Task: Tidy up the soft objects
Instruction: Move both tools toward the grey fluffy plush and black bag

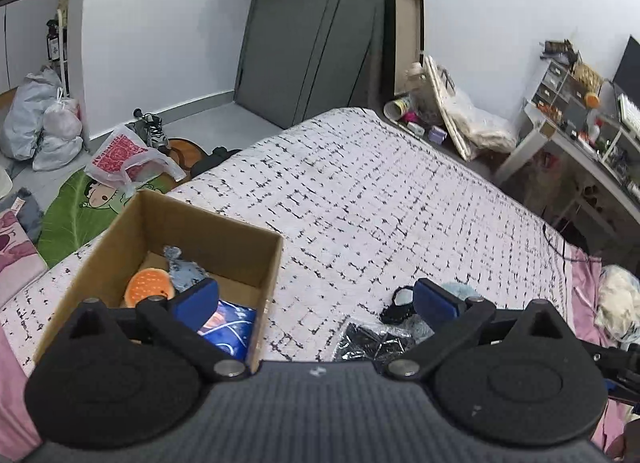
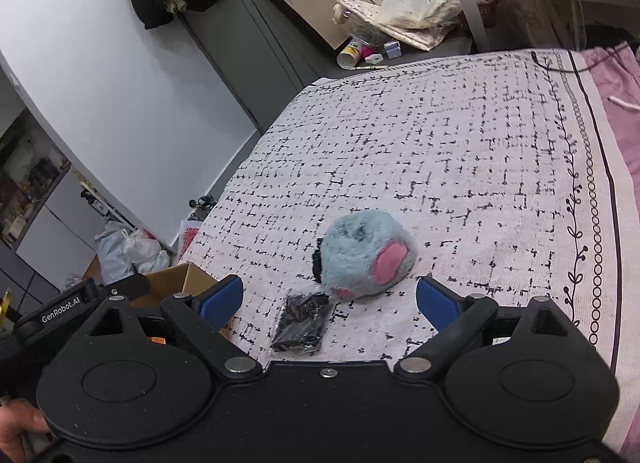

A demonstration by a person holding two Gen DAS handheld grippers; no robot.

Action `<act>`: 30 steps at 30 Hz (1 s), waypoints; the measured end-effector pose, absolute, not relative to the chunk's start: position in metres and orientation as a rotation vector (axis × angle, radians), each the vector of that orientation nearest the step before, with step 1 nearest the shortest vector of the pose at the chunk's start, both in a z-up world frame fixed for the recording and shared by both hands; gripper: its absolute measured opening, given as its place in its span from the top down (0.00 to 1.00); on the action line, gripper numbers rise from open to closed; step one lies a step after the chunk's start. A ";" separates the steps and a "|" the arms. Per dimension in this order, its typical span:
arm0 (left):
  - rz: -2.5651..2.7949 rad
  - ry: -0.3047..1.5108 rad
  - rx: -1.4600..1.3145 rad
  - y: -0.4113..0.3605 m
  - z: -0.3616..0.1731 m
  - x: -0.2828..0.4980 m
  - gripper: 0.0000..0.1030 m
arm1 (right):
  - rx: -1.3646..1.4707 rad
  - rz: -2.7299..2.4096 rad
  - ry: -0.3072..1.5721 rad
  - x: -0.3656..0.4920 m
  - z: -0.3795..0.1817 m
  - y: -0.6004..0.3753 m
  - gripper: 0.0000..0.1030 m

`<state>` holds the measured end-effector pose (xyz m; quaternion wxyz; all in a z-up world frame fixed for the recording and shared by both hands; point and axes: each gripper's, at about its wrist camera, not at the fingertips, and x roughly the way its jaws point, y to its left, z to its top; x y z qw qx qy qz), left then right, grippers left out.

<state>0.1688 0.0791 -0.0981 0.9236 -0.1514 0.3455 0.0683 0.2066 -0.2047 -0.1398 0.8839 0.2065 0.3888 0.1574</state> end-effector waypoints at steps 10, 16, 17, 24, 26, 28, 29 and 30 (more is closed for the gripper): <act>0.165 0.785 -0.211 0.044 -0.104 0.188 0.01 | 0.560 0.321 0.841 0.227 -0.168 -0.225 0.10; 0.129 0.795 -0.194 0.029 -0.105 0.205 0.01 | 0.624 0.329 0.867 0.242 -0.186 -0.230 0.16; 0.115 0.796 -0.185 0.026 -0.104 0.209 0.01 | 0.626 0.319 0.871 0.246 -0.188 -0.230 0.17; 0.035 0.797 -0.132 0.015 -0.100 0.237 0.01 | 0.628 0.300 0.898 0.272 -0.197 -0.232 0.19; 0.026 0.806 -0.130 0.012 -0.102 0.246 0.01 | 0.647 0.300 0.907 0.281 -0.199 -0.232 0.22; 0.014 0.826 -0.134 0.011 -0.106 0.254 0.03 | 0.654 0.298 0.915 0.287 -0.201 -0.231 0.23; 0.002 0.836 -0.139 0.010 -0.107 0.258 0.03 | 0.651 0.293 0.918 0.289 -0.203 -0.230 0.23; -0.004 0.841 -0.144 0.009 -0.108 0.261 0.03 | 0.649 0.287 0.921 0.292 -0.204 -0.230 0.23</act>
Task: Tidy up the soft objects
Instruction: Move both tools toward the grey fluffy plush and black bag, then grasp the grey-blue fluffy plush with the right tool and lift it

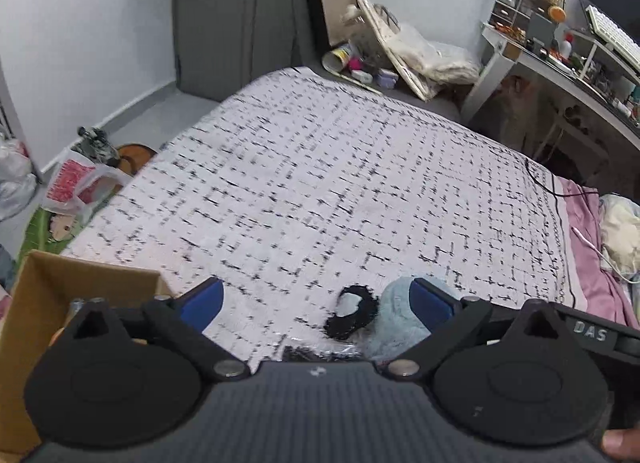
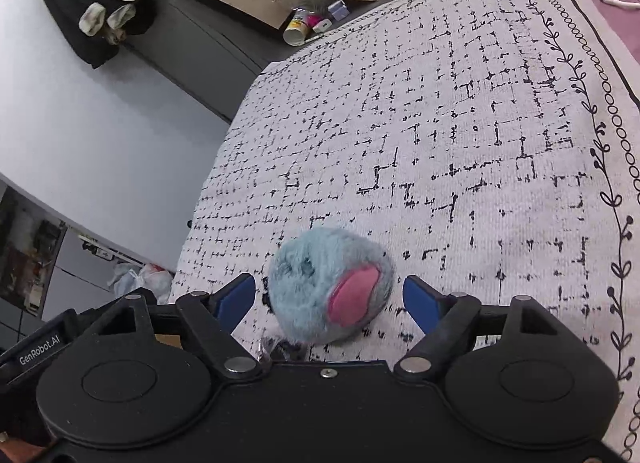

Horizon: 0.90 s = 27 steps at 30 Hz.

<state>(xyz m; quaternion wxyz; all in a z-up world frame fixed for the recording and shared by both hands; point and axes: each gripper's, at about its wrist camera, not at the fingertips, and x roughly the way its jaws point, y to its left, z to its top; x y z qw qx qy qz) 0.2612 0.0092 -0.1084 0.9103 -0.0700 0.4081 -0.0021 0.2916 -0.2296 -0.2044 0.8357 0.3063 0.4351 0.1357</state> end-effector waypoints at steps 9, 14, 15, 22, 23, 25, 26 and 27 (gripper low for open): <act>-0.037 0.834 -0.177 -0.008 -0.116 0.280 0.05 | 0.704 0.307 0.979 0.306 -0.228 -0.223 0.26; -0.050 0.855 -0.234 -0.009 -0.135 0.282 0.16 | 0.704 0.319 1.030 0.312 -0.246 -0.217 0.43; -0.052 0.859 -0.231 -0.009 -0.138 0.281 0.18 | 0.717 0.328 1.031 0.312 -0.247 -0.217 0.45; -0.066 0.894 -0.261 -0.007 -0.153 0.281 0.33 | 0.752 0.317 1.031 0.308 -0.247 -0.222 0.72; -0.072 0.895 -0.270 -0.007 -0.154 0.280 0.34 | 0.764 0.312 1.031 0.307 -0.246 -0.224 0.75; -0.077 0.894 -0.283 -0.007 -0.155 0.279 0.38 | 0.773 0.299 1.028 0.306 -0.247 -0.226 0.78; -0.082 0.895 -0.288 -0.007 -0.156 0.278 0.39 | 0.772 0.295 1.027 0.305 -0.247 -0.227 0.79; -0.085 0.896 -0.291 -0.008 -0.157 0.278 0.43 | 0.775 0.292 1.028 0.304 -0.247 -0.228 0.79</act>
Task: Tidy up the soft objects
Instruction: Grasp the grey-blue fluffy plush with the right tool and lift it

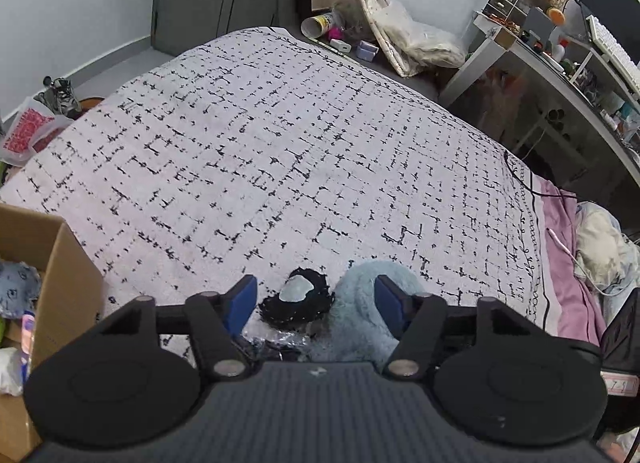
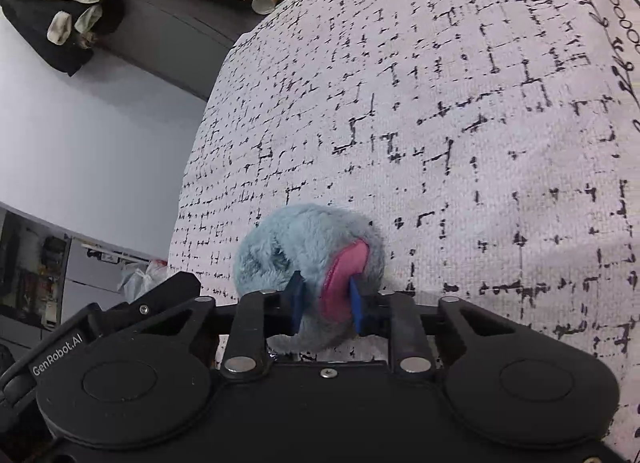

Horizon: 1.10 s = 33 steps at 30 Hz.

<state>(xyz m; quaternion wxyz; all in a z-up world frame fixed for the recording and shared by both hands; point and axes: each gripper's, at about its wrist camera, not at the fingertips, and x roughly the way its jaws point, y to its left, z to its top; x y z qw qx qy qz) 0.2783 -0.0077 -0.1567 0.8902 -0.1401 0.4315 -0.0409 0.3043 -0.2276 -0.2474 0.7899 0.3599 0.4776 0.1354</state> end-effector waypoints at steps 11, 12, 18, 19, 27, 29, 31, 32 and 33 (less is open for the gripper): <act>-0.161 0.900 -0.331 -0.022 -0.162 0.281 0.54 | 0.809 0.276 1.041 0.300 -0.251 -0.233 0.81; -0.168 0.897 -0.327 -0.024 -0.163 0.283 0.55 | 0.813 0.276 1.041 0.300 -0.251 -0.233 0.81; -0.189 0.925 -0.318 -0.031 -0.174 0.288 0.60 | 0.824 0.278 1.038 0.300 -0.252 -0.235 0.81; -0.188 0.933 -0.316 -0.032 -0.177 0.288 0.61 | 0.823 0.278 1.038 0.300 -0.252 -0.235 0.81; -0.186 0.944 -0.356 -0.029 -0.190 0.291 0.75 | 0.806 0.296 1.023 0.303 -0.253 -0.229 0.81; -0.185 0.940 -0.365 -0.029 -0.187 0.290 0.76 | 0.795 0.299 1.007 0.303 -0.250 -0.227 0.81; -0.191 0.930 -0.358 -0.030 -0.183 0.288 0.76 | 0.784 0.298 0.993 0.302 -0.247 -0.226 0.81; -0.195 0.924 -0.351 -0.031 -0.180 0.286 0.76 | 0.790 0.296 0.991 0.301 -0.247 -0.226 0.81; -0.197 0.918 -0.344 -0.032 -0.178 0.284 0.76 | 0.792 0.298 0.989 0.299 -0.245 -0.225 0.81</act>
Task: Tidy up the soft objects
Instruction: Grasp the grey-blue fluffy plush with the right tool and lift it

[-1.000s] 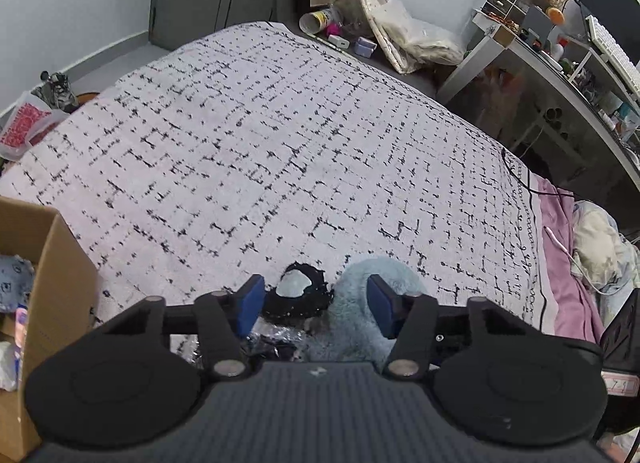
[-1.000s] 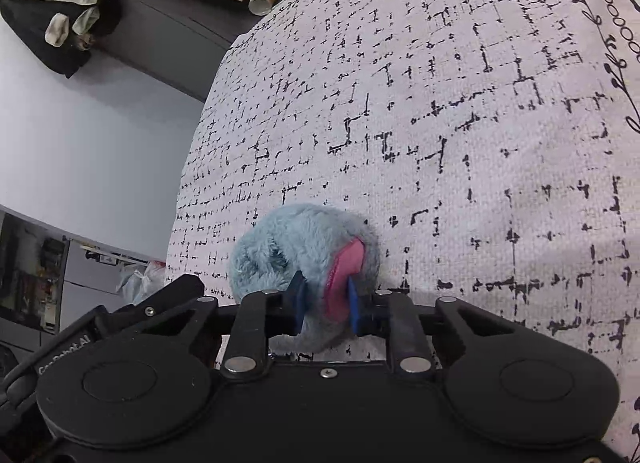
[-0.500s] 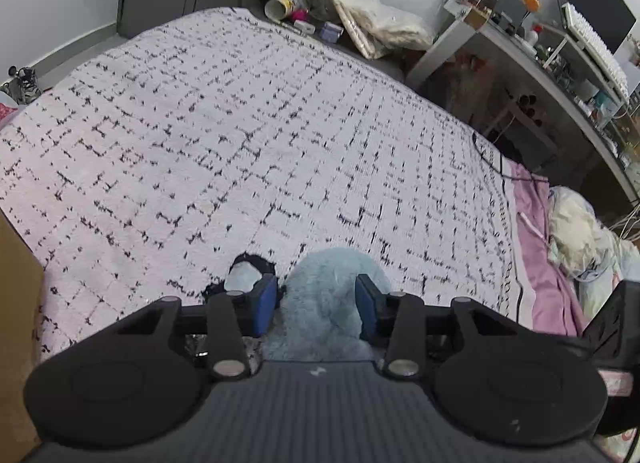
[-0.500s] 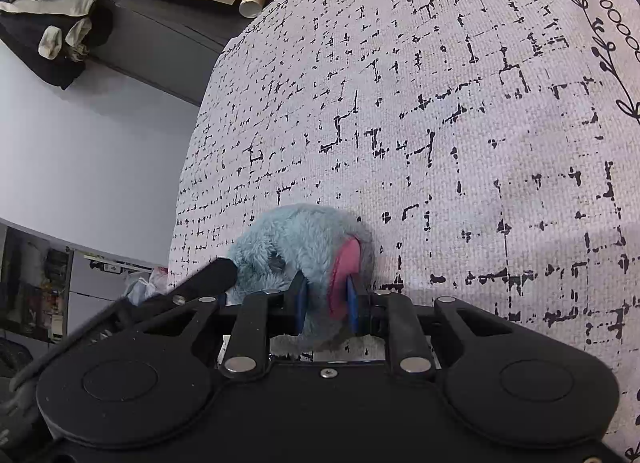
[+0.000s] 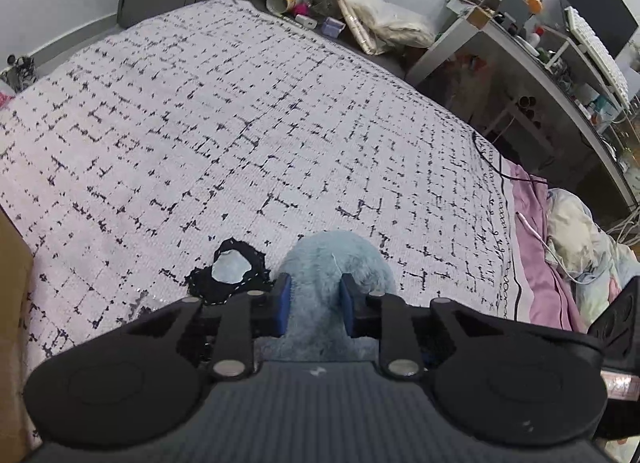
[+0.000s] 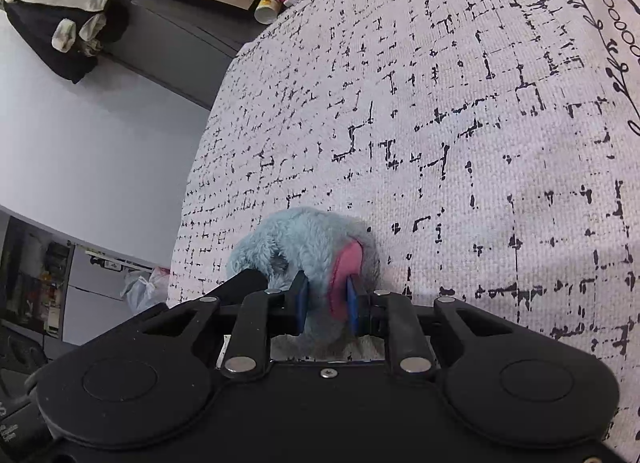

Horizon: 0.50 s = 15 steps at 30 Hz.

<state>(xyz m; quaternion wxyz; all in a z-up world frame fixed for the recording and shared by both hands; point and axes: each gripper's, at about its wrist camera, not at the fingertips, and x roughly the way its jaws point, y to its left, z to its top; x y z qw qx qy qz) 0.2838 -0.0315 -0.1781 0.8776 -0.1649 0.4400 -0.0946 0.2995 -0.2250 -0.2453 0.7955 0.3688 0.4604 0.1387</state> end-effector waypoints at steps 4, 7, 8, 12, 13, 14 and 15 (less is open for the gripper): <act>-0.200 0.907 -0.345 -0.029 -0.170 0.275 0.76 | 0.795 0.315 0.975 0.289 -0.238 -0.226 0.81; -0.210 0.898 -0.352 -0.026 -0.160 0.267 0.76 | 0.797 0.330 0.957 0.278 -0.229 -0.227 0.81; -0.219 0.892 -0.351 -0.025 -0.157 0.264 0.76 | 0.801 0.333 0.949 0.275 -0.227 -0.228 0.81; -0.238 0.867 -0.353 -0.022 -0.142 0.251 0.76 | 0.791 0.347 0.922 0.265 -0.212 -0.227 0.81; -0.240 0.864 -0.351 -0.022 -0.138 0.249 0.76 | 0.775 0.349 0.914 0.262 -0.207 -0.226 0.81; -0.243 0.863 -0.349 -0.022 -0.135 0.247 0.76 | 0.765 0.349 0.909 0.260 -0.203 -0.224 0.81; -0.249 0.860 -0.345 -0.022 -0.130 0.245 0.76 | 0.760 0.350 0.904 0.256 -0.199 -0.224 0.81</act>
